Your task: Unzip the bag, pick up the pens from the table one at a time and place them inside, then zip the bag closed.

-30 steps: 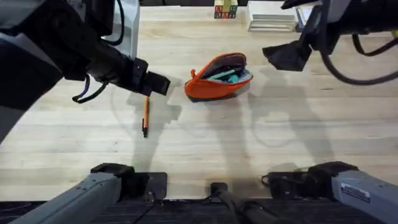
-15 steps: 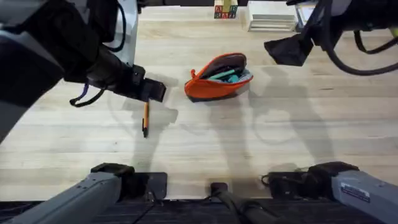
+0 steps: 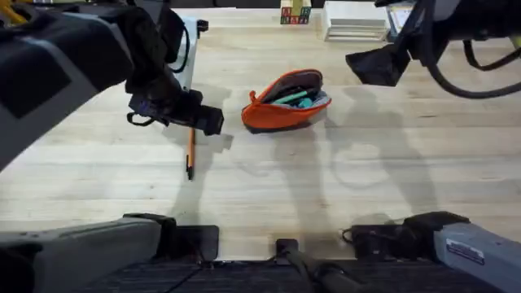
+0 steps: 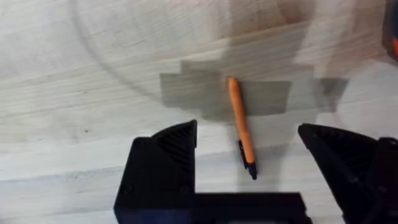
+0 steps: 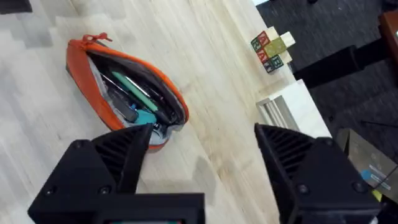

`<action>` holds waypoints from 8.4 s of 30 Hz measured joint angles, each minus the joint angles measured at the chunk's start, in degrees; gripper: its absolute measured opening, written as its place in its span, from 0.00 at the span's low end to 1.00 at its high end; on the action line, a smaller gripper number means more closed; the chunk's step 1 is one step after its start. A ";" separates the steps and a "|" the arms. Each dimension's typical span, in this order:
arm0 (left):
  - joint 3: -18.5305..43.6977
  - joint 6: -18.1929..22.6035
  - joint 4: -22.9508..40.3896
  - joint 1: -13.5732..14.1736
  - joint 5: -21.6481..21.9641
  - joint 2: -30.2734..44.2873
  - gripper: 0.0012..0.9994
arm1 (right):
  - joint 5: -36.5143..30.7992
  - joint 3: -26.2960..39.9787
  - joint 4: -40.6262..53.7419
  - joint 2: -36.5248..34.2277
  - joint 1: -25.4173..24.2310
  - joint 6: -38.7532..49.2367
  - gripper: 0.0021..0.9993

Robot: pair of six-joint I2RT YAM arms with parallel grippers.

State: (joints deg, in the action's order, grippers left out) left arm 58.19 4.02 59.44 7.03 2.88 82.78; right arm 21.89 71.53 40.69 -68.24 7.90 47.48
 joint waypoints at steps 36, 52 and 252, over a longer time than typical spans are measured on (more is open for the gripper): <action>-8.17 -3.20 -6.72 -0.66 -0.24 3.80 0.05 | 0.00 0.00 0.04 0.01 0.00 -0.39 1.00; -2.76 -3.42 -6.84 1.33 -1.53 3.74 0.04 | 0.00 0.00 0.06 0.00 0.00 -0.39 1.00; -23.23 50.07 -24.90 -29.20 -52.38 -18.75 0.99 | -2.10 0.00 -14.88 -15.69 31.33 -27.03 1.00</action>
State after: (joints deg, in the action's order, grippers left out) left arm 34.96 54.08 34.54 -22.17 -49.50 64.03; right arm 19.79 71.53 25.81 -83.93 39.23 20.46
